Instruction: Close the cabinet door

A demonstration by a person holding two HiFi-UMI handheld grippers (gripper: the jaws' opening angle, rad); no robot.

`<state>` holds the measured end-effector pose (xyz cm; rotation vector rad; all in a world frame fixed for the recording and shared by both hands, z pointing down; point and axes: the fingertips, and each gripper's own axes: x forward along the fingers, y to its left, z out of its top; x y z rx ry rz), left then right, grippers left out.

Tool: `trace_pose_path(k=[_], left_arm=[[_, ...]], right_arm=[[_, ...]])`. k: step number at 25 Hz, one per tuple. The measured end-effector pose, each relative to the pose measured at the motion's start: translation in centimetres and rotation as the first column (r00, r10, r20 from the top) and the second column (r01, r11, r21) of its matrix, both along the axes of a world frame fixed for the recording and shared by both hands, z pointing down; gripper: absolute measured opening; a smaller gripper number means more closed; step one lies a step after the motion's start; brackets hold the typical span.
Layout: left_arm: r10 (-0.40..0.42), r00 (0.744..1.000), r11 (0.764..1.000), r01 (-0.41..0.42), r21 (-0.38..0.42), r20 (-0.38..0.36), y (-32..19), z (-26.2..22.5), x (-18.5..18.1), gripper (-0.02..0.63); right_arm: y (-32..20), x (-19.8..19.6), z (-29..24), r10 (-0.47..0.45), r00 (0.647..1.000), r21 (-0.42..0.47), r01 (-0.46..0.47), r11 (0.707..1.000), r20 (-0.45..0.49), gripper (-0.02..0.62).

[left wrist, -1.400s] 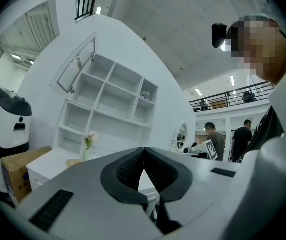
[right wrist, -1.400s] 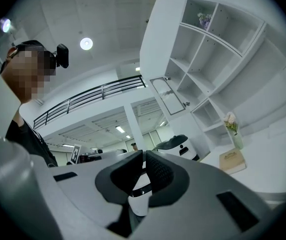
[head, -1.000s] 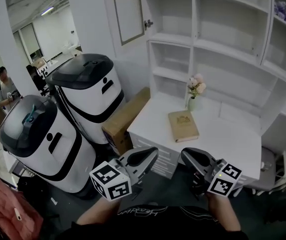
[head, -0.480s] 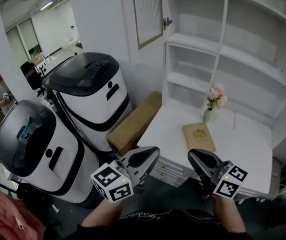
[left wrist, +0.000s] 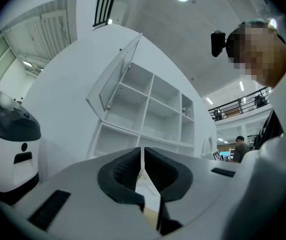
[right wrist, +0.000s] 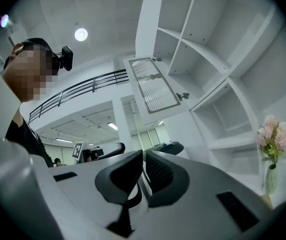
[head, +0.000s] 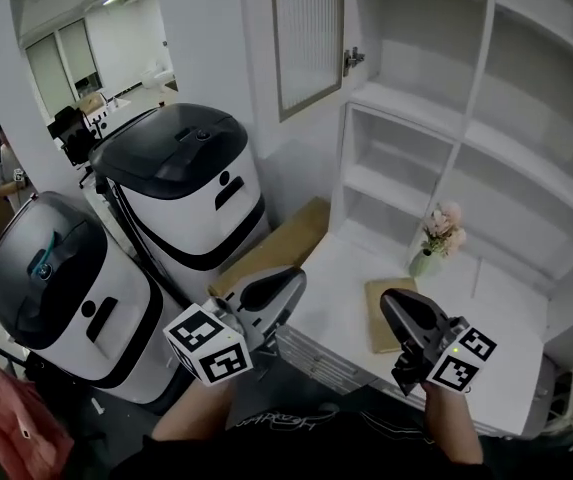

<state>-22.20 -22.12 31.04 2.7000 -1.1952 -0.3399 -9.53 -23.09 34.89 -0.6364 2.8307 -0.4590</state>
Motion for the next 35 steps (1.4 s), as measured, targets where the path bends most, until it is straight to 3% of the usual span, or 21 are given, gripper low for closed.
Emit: trace_pose_path(k=[5,8,11,17,23,32,35], left_arm=[[-0.084,0.995,0.996,0.086,0.036,-0.056,-5.0,-2.6,-1.9,0.032],[-0.159,0.986,0.984,0.163,0.073,-0.057,-7.1,-4.0,-3.3,0.128],[-0.212,0.975,0.972,0.217,0.094,-0.065,-8.5,-5.2,-4.9,0.174],[-0.342,0.937,0.933,0.330,0.140,0.067,-11.6,-7.3,-7.8,0.201],[-0.328,0.940,0.933,0.307,0.188,0.091,-14.0,-10.4,-9.2,0.202],[-0.201,0.976,0.962,0.181,0.203,0.082,-15.9,-12.3,-9.6,0.199],[-0.176,0.980,0.968,0.156,0.197,0.090,-16.3,-12.1,-9.9,0.170]], right_arm=[[-5.0,1.8,-0.8,-0.030,0.999,0.023,0.030,0.999,0.013,0.050],[-7.3,3.2,-1.0,-0.043,0.999,0.032,0.043,0.999,0.015,0.050],[-8.8,4.3,-1.2,-0.050,0.999,0.038,0.049,0.998,0.021,0.049],[-10.7,4.6,-1.2,-0.065,0.997,0.028,0.063,0.998,0.044,0.051],[-11.9,3.8,-1.8,-0.057,0.997,0.029,0.056,0.998,0.046,0.051],[-12.3,2.1,-4.7,-0.021,0.999,0.084,0.017,0.996,0.046,0.050],[-12.4,1.4,-4.9,-0.005,0.999,0.092,0.001,0.996,0.042,0.050]])
